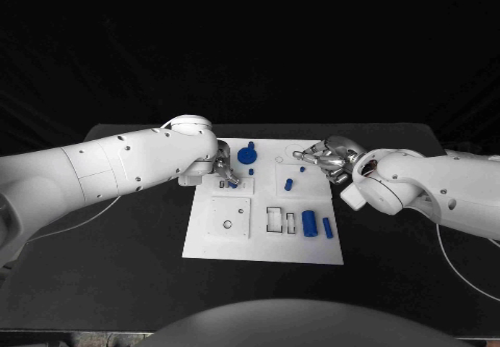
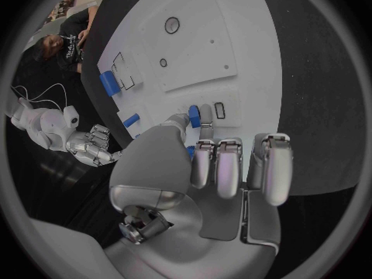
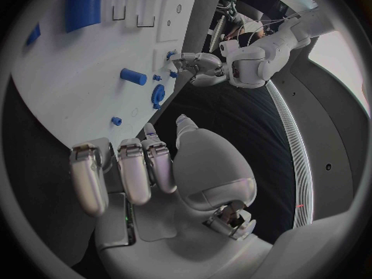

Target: Assemble the parts on the task board

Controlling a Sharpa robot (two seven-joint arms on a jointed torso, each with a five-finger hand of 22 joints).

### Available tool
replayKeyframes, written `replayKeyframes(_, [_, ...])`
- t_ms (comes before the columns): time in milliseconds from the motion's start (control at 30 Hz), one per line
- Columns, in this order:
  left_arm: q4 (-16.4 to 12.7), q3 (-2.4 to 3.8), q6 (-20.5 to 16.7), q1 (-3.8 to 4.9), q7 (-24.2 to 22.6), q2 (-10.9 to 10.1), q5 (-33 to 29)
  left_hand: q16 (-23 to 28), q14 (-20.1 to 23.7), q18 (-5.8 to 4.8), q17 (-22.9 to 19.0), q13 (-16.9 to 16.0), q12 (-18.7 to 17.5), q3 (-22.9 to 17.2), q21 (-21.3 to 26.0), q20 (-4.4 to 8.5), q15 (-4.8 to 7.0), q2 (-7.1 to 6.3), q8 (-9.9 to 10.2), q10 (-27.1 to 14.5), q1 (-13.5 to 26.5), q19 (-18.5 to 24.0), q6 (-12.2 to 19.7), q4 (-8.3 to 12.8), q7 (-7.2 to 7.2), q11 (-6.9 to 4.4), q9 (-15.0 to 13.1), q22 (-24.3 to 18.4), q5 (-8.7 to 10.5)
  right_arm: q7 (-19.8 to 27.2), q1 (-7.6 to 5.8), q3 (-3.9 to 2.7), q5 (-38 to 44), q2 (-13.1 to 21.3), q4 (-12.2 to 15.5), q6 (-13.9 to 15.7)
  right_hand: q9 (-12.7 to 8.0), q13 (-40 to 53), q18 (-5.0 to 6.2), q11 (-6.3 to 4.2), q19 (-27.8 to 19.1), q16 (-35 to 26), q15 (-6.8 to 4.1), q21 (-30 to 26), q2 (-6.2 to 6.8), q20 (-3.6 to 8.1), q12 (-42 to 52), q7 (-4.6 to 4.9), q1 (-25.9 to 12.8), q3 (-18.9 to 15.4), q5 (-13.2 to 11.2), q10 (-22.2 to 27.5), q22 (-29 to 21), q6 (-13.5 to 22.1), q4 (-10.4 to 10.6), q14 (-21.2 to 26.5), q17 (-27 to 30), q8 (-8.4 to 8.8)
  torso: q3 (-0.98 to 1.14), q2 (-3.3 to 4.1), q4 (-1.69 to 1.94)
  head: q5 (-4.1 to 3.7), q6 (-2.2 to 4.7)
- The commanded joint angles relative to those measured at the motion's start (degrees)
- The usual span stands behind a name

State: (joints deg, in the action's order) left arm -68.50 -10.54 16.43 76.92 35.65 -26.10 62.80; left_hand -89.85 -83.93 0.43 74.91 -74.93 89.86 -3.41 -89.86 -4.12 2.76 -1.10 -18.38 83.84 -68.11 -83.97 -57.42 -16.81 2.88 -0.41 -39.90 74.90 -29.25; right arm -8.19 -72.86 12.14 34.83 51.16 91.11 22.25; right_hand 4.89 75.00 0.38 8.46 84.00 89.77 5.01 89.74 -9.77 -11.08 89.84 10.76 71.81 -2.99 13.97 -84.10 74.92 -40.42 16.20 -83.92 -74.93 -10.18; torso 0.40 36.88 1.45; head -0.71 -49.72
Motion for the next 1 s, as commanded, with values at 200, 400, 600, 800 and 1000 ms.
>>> replayKeyframes(200, [-0.1, 0.00, 1.3, 0.00, -0.5, 0.2, -0.4, -0.1, -6.1, -0.43, 15.1, -15.1, 0.1, 0.9, -0.1, -0.59, -0.60, 0.33, 0.5, 6.2, 2.1, -6.0, -0.2, -0.1, 0.43, 0.50, 0.1, 15.1, 0.88, 0.3, 0.04, 0.00, 0.3, 0.0, 0.0, -0.4, 0.1, 15.0, -0.38, 0.33, 6.0, 0.2, 0.48, 0.3, -0.41, -0.57, 0.2, 2.08, 0.3, -0.2, 0.2, -5.9, 15.1, 0.1, 0.2, -6.1, -15.1, -0.18, 0.01, 0.00, 0.00, 0.00, -0.11])
replayKeyframes(400, [-0.1, 0.00, 0.5, 0.00, -0.9, 0.2, -0.4, -0.1, -6.1, -0.43, 15.1, -15.1, 0.1, 1.1, -0.1, -0.62, -0.61, 0.42, 0.6, 6.2, 2.4, -6.0, -0.2, -0.1, 0.44, 0.51, 0.1, 15.1, 1.01, 0.2, 0.04, 0.00, 0.3, 0.0, 0.0, -0.5, 0.1, 15.0, -0.38, 0.33, 6.0, 0.2, 0.48, 0.3, -0.41, -0.57, 0.2, 2.08, 0.3, -0.2, 0.2, -5.9, 15.1, 0.1, 0.2, -6.1, -15.1, -0.18, 0.02, 0.00, -0.02, 0.00, -0.12])
replayKeyframes(600, [0.0, 0.00, 0.0, 0.00, -1.2, 0.3, -0.5, -0.1, -6.1, -0.43, 15.1, -15.1, 0.1, 1.1, -0.1, -0.63, -0.62, 0.55, 0.5, 6.2, 2.6, -6.0, -0.3, -0.1, 0.42, 0.51, 0.0, 15.1, 1.10, 0.1, 0.04, 0.00, 0.3, 0.0, -0.1, -0.6, 0.1, 15.0, -0.38, 0.39, 6.0, 0.2, 0.54, 0.3, -0.51, -0.62, 0.2, 2.13, 0.4, -0.3, 0.3, -5.9, 15.1, 0.1, 0.2, -6.1, -15.1, -0.29, -0.02, 0.03, -0.01, -0.07, -0.06])
replayKeyframes(800, [0.1, 0.00, -0.5, 0.00, -1.6, 0.4, -0.5, -0.1, -6.1, -0.43, 15.1, -15.1, 0.1, 1.4, -0.1, -0.67, -0.63, 0.68, 0.5, 6.2, 3.2, -6.0, -0.5, -0.1, 0.41, 0.51, -0.1, 15.1, 1.22, 0.0, 0.04, 0.00, 0.3, 0.0, -0.1, -0.6, 0.1, 15.0, -0.38, 0.39, 6.0, 0.2, 0.54, 0.3, -0.56, -0.63, 0.2, 2.13, 0.4, -0.3, 0.3, -5.9, 15.1, 0.1, 0.3, -6.1, -15.1, -0.29, 0.00, -0.01, 0.01, -0.12, -0.09])
replayKeyframes(1000, [0.3, 0.00, -0.6, 0.00, -2.3, 0.3, -0.6, -0.1, -6.1, -0.43, 15.1, -15.1, 0.1, 2.7, -0.1, -0.74, -0.69, 0.18, 0.6, 6.2, 5.3, -6.0, -0.8, -0.1, 0.49, 0.57, -0.2, 15.1, 1.47, 0.0, 0.04, 0.00, 0.3, 0.0, -0.1, -0.6, 0.1, 15.0, -0.38, 0.40, 6.0, 0.2, 0.55, 0.3, -0.62, -0.64, 0.2, 2.13, 0.4, -0.3, 0.4, -5.9, 15.1, 0.1, 0.3, -6.1, -15.1, -0.31, 0.01, -0.01, 0.02, -0.13, -0.07])
